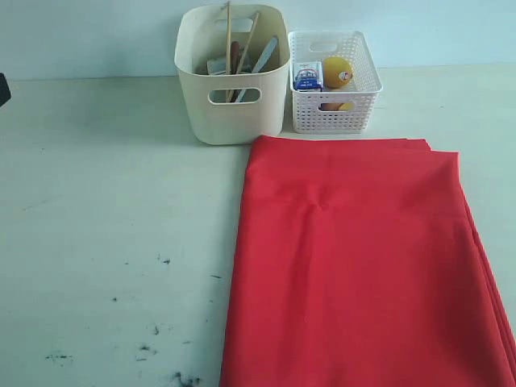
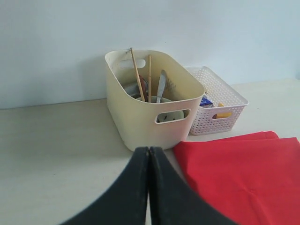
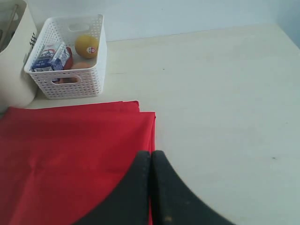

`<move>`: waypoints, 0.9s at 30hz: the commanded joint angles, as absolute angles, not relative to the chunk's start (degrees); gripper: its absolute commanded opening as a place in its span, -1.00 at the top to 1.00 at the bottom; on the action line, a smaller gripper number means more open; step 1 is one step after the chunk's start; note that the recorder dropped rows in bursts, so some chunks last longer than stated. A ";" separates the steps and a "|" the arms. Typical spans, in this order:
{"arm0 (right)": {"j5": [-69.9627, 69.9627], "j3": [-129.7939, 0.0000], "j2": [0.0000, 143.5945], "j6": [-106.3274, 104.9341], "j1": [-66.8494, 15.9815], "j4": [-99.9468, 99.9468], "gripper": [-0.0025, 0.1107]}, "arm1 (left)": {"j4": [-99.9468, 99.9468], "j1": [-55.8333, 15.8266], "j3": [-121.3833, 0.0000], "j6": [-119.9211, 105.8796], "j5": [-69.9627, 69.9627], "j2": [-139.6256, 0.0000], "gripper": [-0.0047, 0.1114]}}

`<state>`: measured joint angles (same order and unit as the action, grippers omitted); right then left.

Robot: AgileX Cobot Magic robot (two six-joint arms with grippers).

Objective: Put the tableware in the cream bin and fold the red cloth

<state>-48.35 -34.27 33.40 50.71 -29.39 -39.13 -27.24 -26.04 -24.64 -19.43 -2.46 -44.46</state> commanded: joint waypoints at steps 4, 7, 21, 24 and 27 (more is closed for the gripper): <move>-48.06 -34.00 33.11 50.78 -29.32 -39.50 0.96 | -21.77 -19.39 -22.18 -24.49 -2.31 -36.03 0.87; -48.06 -34.00 33.11 50.78 -29.32 -39.50 0.96 | -21.77 -11.49 -18.95 -23.41 -2.57 -28.30 0.87; -48.06 -34.00 33.11 50.78 -29.32 -39.50 0.96 | -21.65 -0.71 0.00 -22.15 -8.22 -0.03 0.87; -47.95 -34.00 33.11 50.78 -29.32 -39.49 0.96 | -21.18 -0.60 0.00 -24.00 -5.33 0.00 0.87; -47.95 -34.00 33.11 50.78 -29.32 -39.49 0.96 | -21.18 -0.60 0.00 -24.00 -5.33 0.00 0.87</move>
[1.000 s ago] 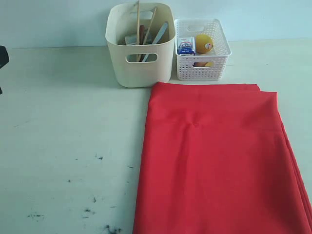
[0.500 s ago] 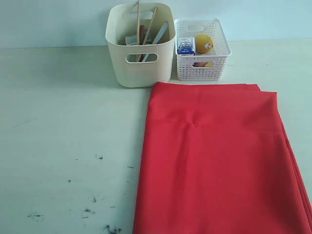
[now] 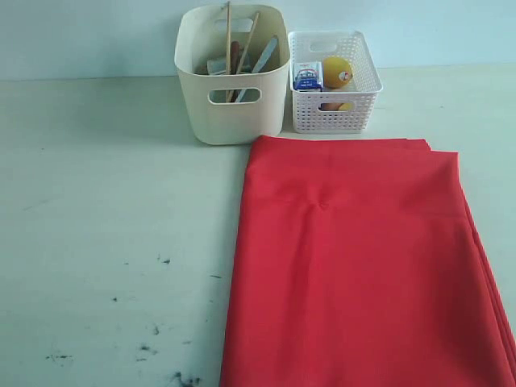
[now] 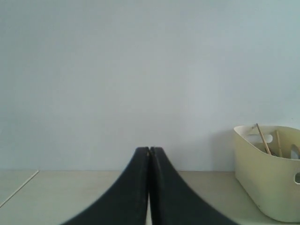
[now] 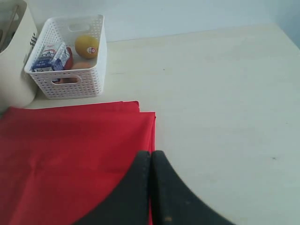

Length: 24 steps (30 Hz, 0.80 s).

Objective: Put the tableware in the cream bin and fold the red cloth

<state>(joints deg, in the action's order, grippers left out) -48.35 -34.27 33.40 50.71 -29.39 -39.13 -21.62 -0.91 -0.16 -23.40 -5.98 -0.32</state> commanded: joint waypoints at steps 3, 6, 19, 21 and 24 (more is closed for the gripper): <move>-47.84 -34.00 33.11 50.78 -29.32 -39.36 0.96 | -21.18 -0.60 0.00 -24.00 -5.33 0.00 0.87; -47.84 -34.00 33.11 50.78 -29.32 -39.46 0.96 | -16.46 -0.60 0.00 -20.83 -5.23 0.00 0.87; -47.84 -34.00 33.11 50.78 -29.32 -39.46 0.96 | 2.86 -0.60 0.00 -3.65 12.55 0.00 0.87; -47.84 -34.00 33.11 50.78 -29.32 -39.46 0.96 | 2.86 -0.60 0.00 -3.65 14.36 0.00 0.87; -47.84 -34.00 33.11 50.78 -29.32 -39.46 0.96 | 2.86 -0.60 0.00 -3.65 15.02 0.00 0.87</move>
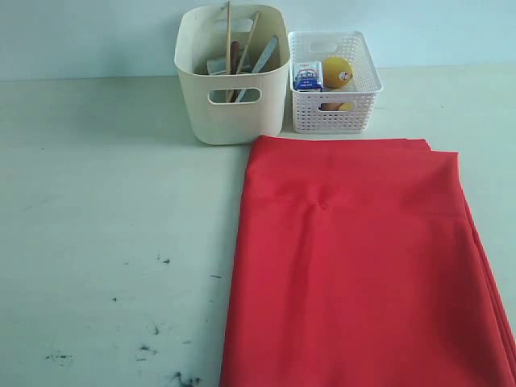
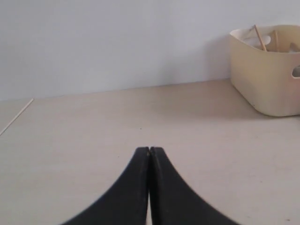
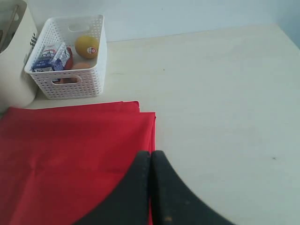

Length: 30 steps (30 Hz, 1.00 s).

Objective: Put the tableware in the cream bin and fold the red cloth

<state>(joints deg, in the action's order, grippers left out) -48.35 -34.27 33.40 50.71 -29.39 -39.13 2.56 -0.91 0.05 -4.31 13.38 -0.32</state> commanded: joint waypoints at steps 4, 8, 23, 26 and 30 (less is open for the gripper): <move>-47.84 -34.00 33.11 50.78 -29.32 -39.46 0.96 | 2.27 -0.60 0.00 -3.65 15.02 0.00 0.87; -47.84 -34.00 33.11 50.78 -29.32 -39.46 0.96 | 2.02 -0.60 0.00 -2.18 15.02 0.00 0.87; -47.84 -34.00 33.11 50.78 -29.32 -39.46 0.96 | 2.02 -0.60 0.00 -1.28 14.91 0.00 0.87; -47.84 -34.00 33.11 50.78 -29.32 -39.46 0.96 | 2.02 -0.60 0.00 -1.28 14.91 0.00 0.87; -47.84 -34.00 33.11 50.78 -29.32 -39.46 0.96 | 2.02 -0.60 0.00 -1.28 14.91 0.00 0.87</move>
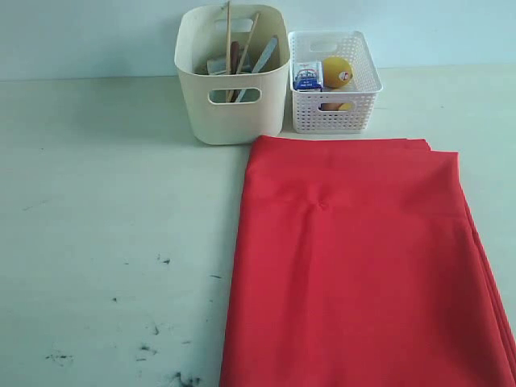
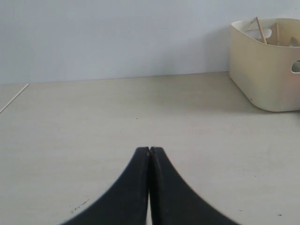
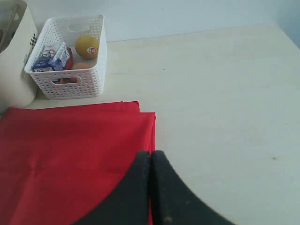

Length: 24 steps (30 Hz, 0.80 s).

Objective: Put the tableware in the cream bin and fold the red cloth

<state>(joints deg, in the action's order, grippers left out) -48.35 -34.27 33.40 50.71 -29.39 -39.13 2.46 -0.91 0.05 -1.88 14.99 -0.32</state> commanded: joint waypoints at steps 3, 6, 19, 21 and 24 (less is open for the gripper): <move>-47.84 -34.00 33.11 50.78 -29.32 -39.46 0.96 | 2.02 -0.60 0.00 -1.28 14.91 0.00 0.87; -47.84 -34.00 33.11 50.78 -29.32 -39.46 0.96 | 2.02 -0.60 0.00 -1.28 14.91 0.00 0.87; -43.97 -34.00 33.16 44.54 -29.32 -19.20 0.96 | 2.13 -0.60 0.00 -1.28 14.90 0.00 0.87; -43.99 -33.03 35.45 39.13 -29.32 -17.52 0.96 | 2.13 -0.60 0.00 -1.28 14.90 0.00 0.87; -40.66 -31.38 44.21 27.23 -29.32 -5.33 0.96 | 2.13 -0.60 0.00 -1.28 14.90 0.00 0.87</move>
